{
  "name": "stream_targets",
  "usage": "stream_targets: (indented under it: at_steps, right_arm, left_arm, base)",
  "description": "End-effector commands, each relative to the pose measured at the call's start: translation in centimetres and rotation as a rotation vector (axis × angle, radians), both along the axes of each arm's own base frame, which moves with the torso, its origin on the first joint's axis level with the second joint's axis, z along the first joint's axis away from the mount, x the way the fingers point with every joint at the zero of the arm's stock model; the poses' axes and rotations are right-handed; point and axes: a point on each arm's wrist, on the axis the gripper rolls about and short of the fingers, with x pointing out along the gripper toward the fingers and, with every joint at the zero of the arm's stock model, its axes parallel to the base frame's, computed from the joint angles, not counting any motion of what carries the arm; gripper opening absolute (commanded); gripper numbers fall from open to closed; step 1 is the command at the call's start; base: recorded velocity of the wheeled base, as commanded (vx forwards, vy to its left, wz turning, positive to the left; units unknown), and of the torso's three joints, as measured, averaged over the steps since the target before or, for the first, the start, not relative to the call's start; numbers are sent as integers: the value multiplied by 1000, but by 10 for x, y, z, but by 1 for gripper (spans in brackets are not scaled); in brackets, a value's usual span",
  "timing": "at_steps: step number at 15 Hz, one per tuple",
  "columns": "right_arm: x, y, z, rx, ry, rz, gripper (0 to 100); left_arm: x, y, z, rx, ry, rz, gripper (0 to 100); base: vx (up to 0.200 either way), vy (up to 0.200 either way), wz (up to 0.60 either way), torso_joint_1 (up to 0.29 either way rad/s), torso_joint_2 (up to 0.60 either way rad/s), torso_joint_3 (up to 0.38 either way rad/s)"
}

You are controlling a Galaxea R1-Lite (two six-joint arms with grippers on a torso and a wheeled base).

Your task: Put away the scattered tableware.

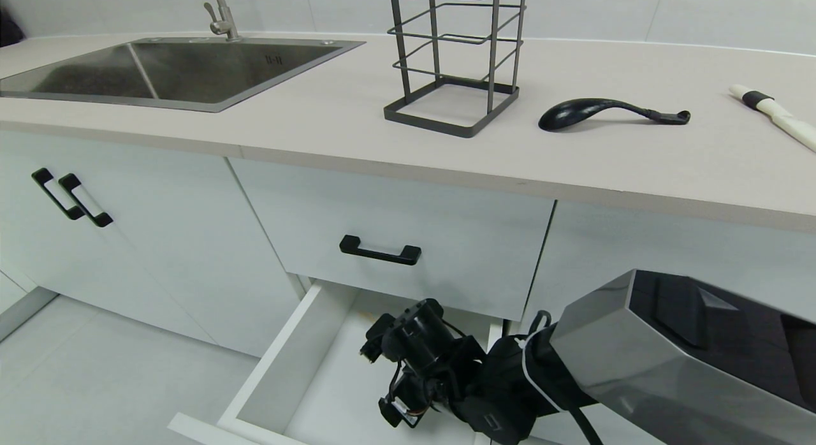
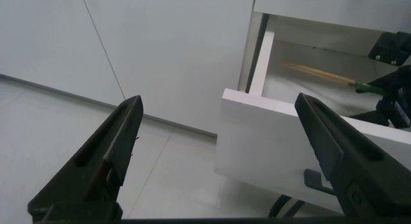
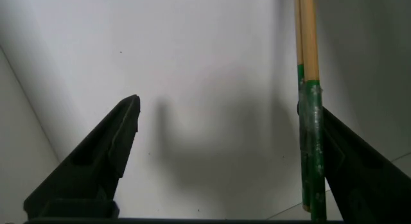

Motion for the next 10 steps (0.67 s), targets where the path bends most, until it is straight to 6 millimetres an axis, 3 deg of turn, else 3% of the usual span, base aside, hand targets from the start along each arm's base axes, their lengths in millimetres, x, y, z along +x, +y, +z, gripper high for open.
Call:
stream_targets:
  at_steps: [1, 7, 10]
  right_arm:
    - [-4, 1, 10, 22, -7, 17, 100]
    - [-8, -2, 20, 35, -9, 30, 100]
    - [-32, -7, 49, 75, -24, 80, 100]
  left_arm:
    - [0, 0, 0, 0, -2, 1, 100]
    - [0, 0, 0, 0, 0, 1, 100]
    - [0, 0, 0, 0, 0, 1, 100]
  base:
    - [0, 0, 0, 0, 0, 0]
    - [0, 0, 0, 0, 0, 0]
    - [0, 0, 0, 0, 0, 0]
